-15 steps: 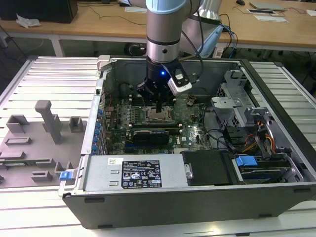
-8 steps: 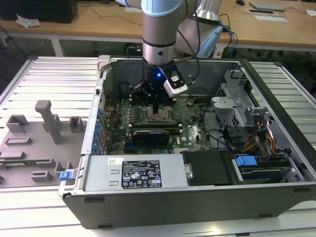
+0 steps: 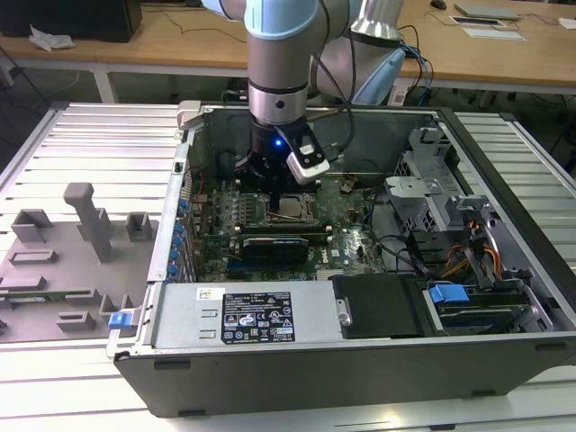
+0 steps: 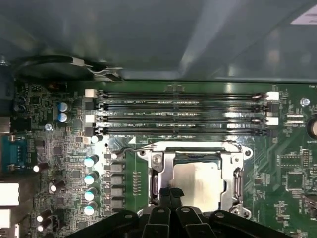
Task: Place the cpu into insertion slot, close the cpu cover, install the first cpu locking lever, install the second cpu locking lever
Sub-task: 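Close the cpu cover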
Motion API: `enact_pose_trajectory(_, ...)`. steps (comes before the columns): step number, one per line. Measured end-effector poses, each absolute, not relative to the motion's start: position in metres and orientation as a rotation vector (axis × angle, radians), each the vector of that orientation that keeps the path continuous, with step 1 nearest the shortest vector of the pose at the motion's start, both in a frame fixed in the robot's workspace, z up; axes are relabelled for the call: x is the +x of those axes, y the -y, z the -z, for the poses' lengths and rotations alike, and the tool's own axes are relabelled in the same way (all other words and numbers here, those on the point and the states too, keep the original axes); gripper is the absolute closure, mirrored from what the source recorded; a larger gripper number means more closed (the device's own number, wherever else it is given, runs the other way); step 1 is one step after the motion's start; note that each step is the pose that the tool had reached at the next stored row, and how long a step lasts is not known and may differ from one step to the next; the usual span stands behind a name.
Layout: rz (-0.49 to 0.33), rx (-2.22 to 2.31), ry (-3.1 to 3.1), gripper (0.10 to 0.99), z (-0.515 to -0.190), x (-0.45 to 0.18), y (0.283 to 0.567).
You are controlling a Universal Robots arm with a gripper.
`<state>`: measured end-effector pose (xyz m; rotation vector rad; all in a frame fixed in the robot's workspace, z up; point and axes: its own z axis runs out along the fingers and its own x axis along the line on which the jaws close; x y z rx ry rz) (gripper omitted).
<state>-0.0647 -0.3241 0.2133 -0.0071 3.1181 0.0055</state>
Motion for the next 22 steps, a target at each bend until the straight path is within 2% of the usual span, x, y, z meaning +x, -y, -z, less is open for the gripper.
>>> enact_pose_trajectory(4, -0.058, -0.007, -3.117, 0.98, -0.2109, -0.0672, 0.3244)
enact_pose_trajectory(22, -0.062, -0.1, -3.117, 0.98, -0.206, -0.0633, 0.3245)
